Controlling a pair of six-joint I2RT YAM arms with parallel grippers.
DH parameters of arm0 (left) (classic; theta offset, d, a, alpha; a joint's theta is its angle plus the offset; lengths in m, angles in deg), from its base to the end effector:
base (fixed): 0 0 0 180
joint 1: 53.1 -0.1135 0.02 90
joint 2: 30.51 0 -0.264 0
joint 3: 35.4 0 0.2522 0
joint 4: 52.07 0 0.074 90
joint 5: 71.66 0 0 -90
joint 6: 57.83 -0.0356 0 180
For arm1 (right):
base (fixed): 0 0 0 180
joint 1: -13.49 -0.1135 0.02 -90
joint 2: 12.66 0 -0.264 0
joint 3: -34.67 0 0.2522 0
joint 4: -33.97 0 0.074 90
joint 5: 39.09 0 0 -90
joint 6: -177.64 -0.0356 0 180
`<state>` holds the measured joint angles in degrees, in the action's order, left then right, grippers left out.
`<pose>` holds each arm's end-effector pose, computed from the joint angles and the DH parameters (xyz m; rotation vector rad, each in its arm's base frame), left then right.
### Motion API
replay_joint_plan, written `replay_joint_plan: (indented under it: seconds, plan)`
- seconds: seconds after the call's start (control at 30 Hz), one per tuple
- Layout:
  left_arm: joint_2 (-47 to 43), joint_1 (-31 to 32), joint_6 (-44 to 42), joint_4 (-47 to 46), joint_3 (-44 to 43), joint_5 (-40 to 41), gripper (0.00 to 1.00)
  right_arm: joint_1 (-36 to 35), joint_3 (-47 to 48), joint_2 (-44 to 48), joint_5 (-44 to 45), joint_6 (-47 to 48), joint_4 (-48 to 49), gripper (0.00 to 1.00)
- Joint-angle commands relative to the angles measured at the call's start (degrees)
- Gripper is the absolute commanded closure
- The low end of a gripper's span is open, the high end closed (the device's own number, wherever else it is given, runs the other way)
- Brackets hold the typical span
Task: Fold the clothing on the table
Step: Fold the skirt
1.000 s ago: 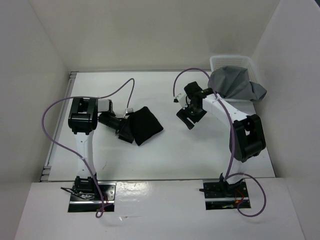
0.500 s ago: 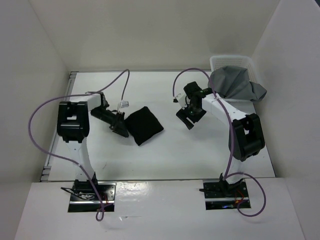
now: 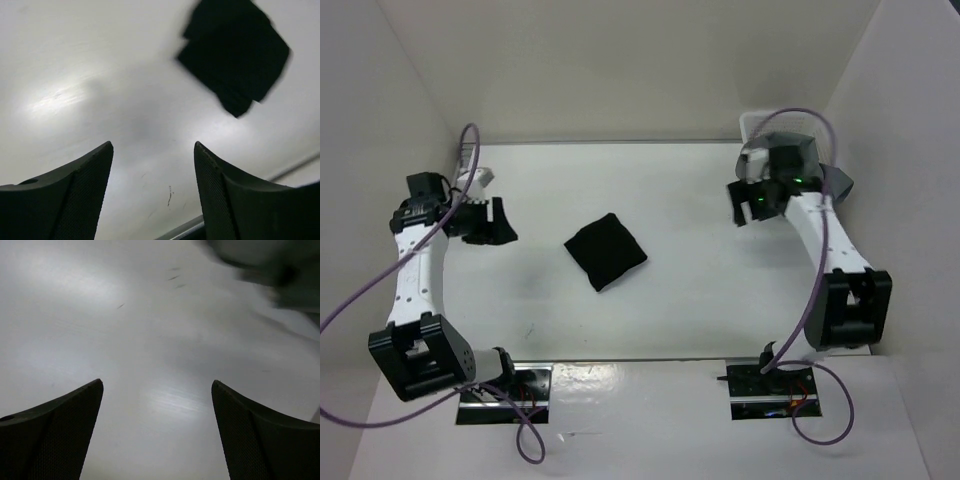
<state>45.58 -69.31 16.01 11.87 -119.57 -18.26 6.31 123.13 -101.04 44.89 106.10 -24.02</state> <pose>0.2592 0.0533 0.3203 0.2376 2.3496 -0.5451 0.3199 0.0441 0.2851 -0.6090 2.5009 0.0619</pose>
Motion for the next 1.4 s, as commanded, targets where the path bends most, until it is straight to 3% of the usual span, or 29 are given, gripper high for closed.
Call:
replay_joint_plan:
  seconds: [0.0, 0.03, 0.07, 0.17, 0.3, 0.5, 0.63, 0.77, 1.37]
  plan:
    - [-4.64, -6.19, 13.87, -12.12, 4.49, 15.65, 0.27, 13.12, -4.09, 7.33, -3.46, -10.69, 10.28, 0.07]
    - [-4.64, -9.77, 13.88, -12.90, 5.02, 16.81, 0.23, 19.33, -5.42, 8.91, -5.04, -11.77, 12.82, 0.05]
    - [-4.64, -11.37, 14.66, -13.52, 5.80, 17.87, 0.13, 21.66, -6.66, 8.93, -6.62, -12.56, 13.89, 0.02]
    - [-5.34, -17.00, 14.67, -16.68, 10.29, 19.28, 0.00, 28.86, -13.15, 9.54, -7.25, -13.80, 17.06, 0.01]
    - [-4.11, -20.70, 13.97, -18.09, 10.29, 19.46, 0.00, 33.81, -17.65, 10.77, -4.53, -12.66, 19.44, 0.01]
    - [-2.53, -21.41, 13.97, -20.73, 10.82, 22.71, 0.00, 33.81, -17.74, 9.37, -1.73, -10.28, 20.76, 0.01]
    - [-2.53, -21.41, 13.35, -20.73, 11.43, 20.52, 0.00, 33.81, -16.60, 7.61, -0.39, -9.76, 19.53, 0.01]
    - [-1.92, -21.41, 12.83, -20.73, 11.44, 19.81, 0.00, 33.81, -17.13, 8.22, -4.34, -8.53, 19.53, 0.01]
    - [-1.39, -21.41, 12.30, -20.20, 11.44, 17.71, 0.00, 33.81, -17.13, 8.22, -7.43, -6.77, 18.48, 0.01]
